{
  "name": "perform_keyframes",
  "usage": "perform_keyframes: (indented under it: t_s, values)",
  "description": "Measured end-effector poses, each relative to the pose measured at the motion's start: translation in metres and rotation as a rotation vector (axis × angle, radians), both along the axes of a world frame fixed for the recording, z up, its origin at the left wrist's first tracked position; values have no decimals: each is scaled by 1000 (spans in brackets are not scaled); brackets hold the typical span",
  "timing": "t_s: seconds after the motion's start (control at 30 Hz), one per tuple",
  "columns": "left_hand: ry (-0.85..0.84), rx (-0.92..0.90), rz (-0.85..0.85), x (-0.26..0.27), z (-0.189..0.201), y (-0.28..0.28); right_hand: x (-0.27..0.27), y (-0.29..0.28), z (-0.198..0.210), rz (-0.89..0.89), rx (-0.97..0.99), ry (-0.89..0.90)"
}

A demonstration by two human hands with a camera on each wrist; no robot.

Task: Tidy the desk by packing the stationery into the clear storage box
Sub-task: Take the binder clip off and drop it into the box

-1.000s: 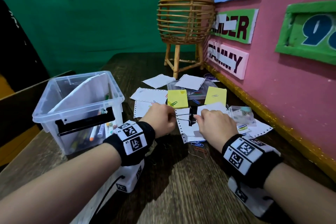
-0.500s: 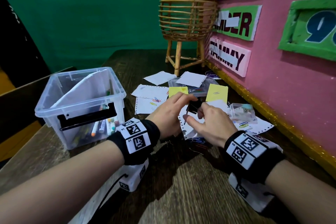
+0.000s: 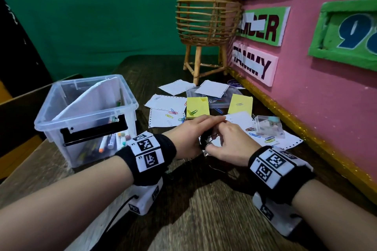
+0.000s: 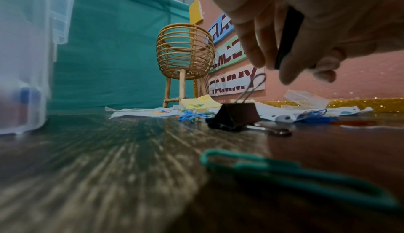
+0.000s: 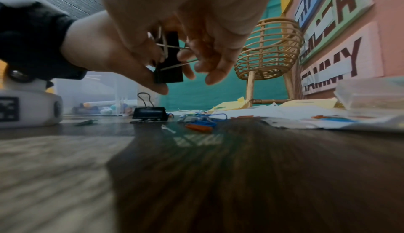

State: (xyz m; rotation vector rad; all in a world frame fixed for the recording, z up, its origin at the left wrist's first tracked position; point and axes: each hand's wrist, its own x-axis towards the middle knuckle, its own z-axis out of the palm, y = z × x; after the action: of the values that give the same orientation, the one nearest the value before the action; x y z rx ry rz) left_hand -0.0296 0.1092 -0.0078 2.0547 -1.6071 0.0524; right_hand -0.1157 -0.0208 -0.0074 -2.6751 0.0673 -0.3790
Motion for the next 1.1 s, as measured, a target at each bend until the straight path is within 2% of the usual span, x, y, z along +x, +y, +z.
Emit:
perform_keyframes:
  t_s: [0.2, 0.37, 0.53, 0.7, 0.83, 0.9, 1.0, 1.1]
  values:
    - [-58, -40, 0, 5, -4, 10, 3, -1, -3, 52, 46, 55]
    - [-209, -102, -2, 7, -3, 22, 2, -2, -4, 65, 19, 53]
    - [-77, -82, -25, 5, 1, 22, 0, 0, -3, 132, 81, 27]
    - [-74, -30, 143, 3, 2, 22, 4, -2, -1, 63, 168, -126]
    - [-57, -103, 284, 6, 1, 22, 6, -3, -2, 66, 268, -139]
    - [-18, -12, 351, 7, 0, 21, 6, -4, -1, 40, 273, -144]
    - [39, 268, 422, 10, -2, 22, 6, -9, -1, -55, 211, -251]
    - [19, 464, 393, 12, -5, 21, 5, -10, -2, -99, 105, -322]
